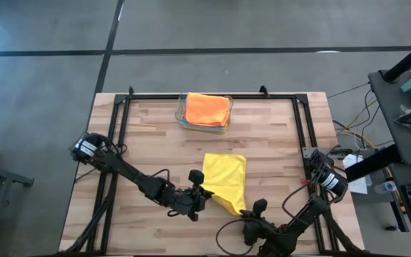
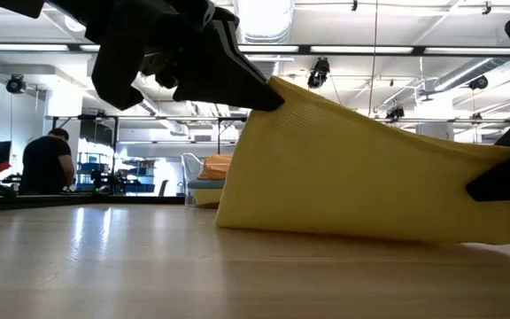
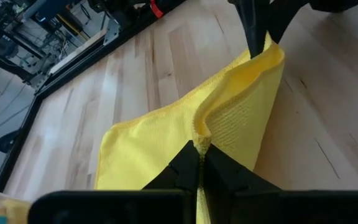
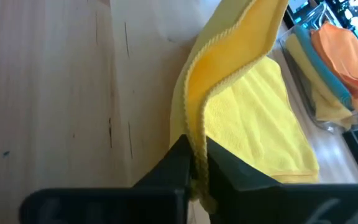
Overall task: Fold microfiber towels
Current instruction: Fold the yellow microfiber cloth
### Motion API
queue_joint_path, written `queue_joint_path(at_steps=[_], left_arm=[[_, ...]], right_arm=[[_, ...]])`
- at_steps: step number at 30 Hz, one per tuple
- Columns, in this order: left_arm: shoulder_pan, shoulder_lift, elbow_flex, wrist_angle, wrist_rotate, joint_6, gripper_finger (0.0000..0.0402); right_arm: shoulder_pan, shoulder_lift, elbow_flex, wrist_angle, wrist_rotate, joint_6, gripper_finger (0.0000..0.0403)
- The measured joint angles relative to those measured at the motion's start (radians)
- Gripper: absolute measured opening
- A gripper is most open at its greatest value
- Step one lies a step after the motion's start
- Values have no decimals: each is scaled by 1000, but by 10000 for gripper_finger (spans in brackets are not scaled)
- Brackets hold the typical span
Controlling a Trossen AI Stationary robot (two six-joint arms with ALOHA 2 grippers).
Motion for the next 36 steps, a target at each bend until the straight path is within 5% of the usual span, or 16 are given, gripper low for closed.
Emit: queue_joint_path(at_steps=[20, 31, 36], left_arm=[[-102, -4, 4, -128, 14, -187, 0], [-127, -18, 10, -132, 209, -298, 0], [-135, -37, 14, -134, 291, -306, 0]], right_arm=[[-9, -142, -1, 0, -98, 9, 8], [-64, -181, -2, 141, -377, -117, 8], [-66, -177, -2, 193, -394, -183, 8]])
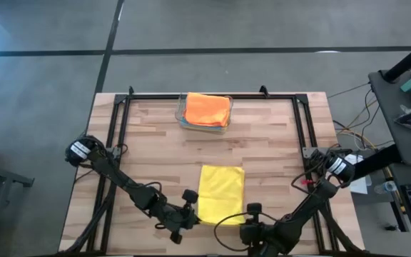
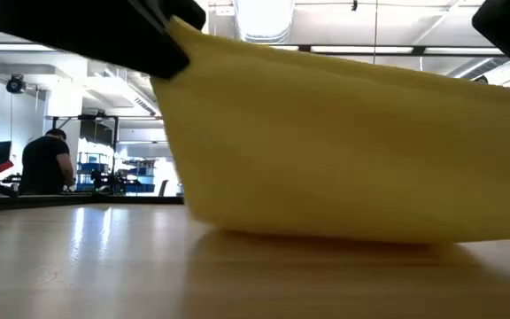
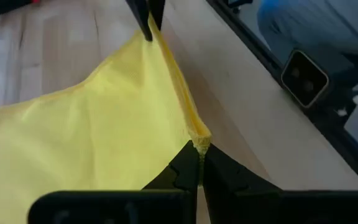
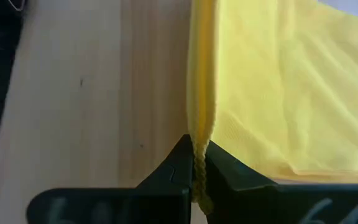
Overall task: Fold microfiber towels
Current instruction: Fold the yellow microfiber cloth
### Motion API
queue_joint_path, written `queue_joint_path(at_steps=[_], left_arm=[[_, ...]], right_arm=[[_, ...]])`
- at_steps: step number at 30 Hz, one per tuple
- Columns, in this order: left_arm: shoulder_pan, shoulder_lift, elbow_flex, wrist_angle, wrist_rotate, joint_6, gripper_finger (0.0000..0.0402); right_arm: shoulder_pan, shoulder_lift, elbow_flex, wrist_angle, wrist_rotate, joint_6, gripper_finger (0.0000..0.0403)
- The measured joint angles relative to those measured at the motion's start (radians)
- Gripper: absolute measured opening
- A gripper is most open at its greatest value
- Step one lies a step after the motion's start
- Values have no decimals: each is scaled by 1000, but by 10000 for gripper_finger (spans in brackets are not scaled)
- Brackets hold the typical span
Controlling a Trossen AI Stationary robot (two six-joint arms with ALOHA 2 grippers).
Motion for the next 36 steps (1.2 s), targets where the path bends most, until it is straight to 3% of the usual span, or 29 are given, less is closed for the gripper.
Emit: queue_joint_path(at_steps=[16, 28, 36], left_arm=[[104, -126, -56, -89, -58, 32, 0], [235, -263, -255, 66, -50, 52, 0], [379, -248, -296, 100, 67, 74, 0]], right_arm=[[-87, -106, -45, -120, 141, -49, 8], [-187, -390, -351, 139, 167, -101, 8], [-316, -430, -518, 300, 68, -135, 8]])
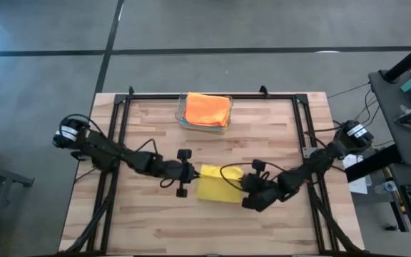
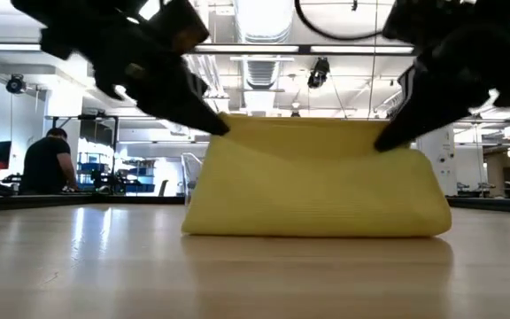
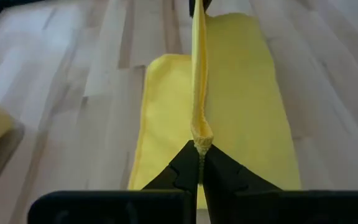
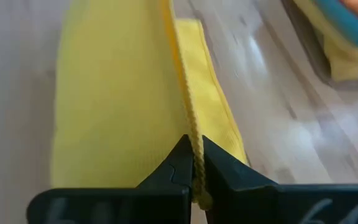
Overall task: Fold microfiber towels
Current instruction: Fold the yellow microfiber cloth
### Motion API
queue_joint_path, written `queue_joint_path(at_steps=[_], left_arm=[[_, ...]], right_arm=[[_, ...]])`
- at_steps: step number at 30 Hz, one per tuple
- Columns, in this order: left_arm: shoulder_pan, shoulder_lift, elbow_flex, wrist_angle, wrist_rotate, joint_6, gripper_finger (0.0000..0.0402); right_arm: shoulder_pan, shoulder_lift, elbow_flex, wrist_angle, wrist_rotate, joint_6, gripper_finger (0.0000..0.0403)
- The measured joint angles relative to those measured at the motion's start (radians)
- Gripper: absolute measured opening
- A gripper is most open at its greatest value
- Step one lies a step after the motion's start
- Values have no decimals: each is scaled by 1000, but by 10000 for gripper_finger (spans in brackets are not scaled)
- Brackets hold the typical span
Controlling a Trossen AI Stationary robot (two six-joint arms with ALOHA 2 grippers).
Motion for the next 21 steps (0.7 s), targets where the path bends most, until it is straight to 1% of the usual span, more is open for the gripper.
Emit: queue_joint_path(at_steps=[4, 7, 11, 16, 21], left_arm=[[49, 12, -8, 3, 28, 24, 0], [83, 43, -11, 26, 75, 42, 0], [110, 103, -11, 64, 108, 57, 0], [118, 157, 0, 82, 116, 58, 0], [118, 164, 1, 87, 108, 57, 0]], right_arm=[[-41, 0, -27, 18, -29, -3, 8], [-59, 3, -36, 18, -55, -4, 8], [-63, 7, -42, 16, -58, -6, 8], [-67, 29, -63, 43, -55, 0, 8], [-84, 56, -70, 55, -55, -5, 8]])
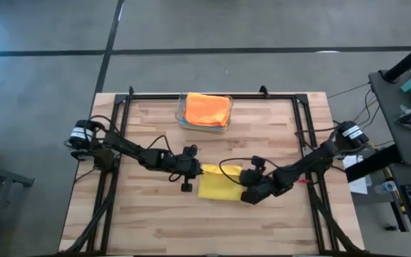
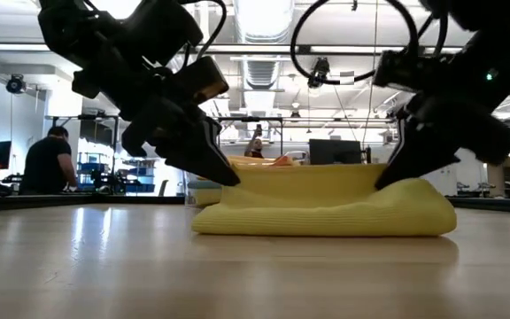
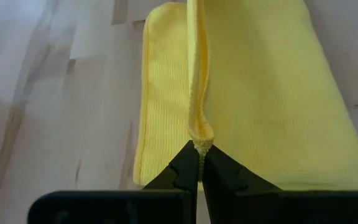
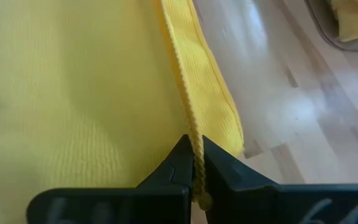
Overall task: Fold microfiber towels
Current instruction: Fold the yellow microfiber cloth
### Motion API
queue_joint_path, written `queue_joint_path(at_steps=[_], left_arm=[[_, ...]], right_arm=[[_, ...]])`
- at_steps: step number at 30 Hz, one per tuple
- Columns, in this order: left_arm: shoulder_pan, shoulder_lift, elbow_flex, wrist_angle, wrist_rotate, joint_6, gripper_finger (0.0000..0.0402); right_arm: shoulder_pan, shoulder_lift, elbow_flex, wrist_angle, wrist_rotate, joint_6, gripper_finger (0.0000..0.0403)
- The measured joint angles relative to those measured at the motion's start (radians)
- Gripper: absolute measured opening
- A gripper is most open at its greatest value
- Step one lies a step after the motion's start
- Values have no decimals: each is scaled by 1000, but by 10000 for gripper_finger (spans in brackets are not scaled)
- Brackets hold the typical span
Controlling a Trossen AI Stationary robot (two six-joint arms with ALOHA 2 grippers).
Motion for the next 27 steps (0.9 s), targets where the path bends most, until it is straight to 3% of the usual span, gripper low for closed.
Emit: queue_joint_path(at_steps=[16, 27], left_arm=[[6, -2, -14, -3, -24, 0, 9], [6, -44, -11, -54, -105, 5, 112]], right_arm=[[-40, 104, 1, 42, 4, -54, 12], [-39, 62, 0, 40, 5, -103, 117]])
